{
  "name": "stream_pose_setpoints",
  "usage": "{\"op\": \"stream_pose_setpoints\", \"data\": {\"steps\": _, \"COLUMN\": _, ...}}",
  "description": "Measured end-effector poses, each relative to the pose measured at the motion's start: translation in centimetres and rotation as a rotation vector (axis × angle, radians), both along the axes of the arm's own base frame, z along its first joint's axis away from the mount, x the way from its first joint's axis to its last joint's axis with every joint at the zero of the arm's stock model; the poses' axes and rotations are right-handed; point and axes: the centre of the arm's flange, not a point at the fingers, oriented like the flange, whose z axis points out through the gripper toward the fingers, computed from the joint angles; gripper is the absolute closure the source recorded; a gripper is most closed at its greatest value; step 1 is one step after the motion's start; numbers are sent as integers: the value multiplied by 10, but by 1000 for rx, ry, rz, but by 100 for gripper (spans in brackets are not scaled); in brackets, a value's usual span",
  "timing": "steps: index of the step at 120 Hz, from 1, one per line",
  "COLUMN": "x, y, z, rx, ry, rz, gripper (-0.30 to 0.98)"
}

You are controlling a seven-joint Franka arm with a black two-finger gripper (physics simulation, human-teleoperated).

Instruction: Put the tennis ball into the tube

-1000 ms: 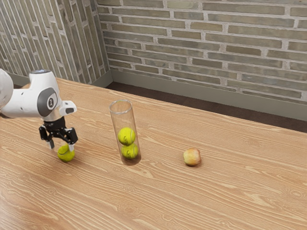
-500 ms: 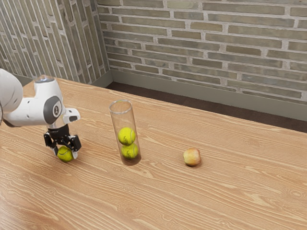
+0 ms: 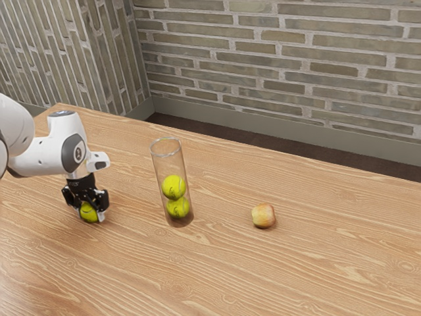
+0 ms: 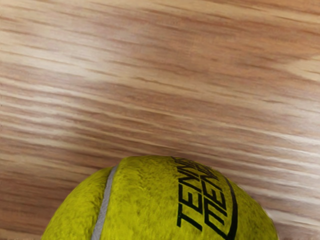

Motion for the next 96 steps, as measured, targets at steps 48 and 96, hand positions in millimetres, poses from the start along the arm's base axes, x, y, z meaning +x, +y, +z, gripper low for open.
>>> {"op": "stream_pose_setpoints", "data": {"steps": 48, "x": 10, "y": -12, "z": 76, "rx": 14, "ry": -116, "rz": -56, "gripper": 33}}
{"op": "stream_pose_setpoints", "data": {"steps": 96, "x": 71, "y": -109, "z": 246, "rx": 86, "ry": -219, "rz": -275, "gripper": 61}}
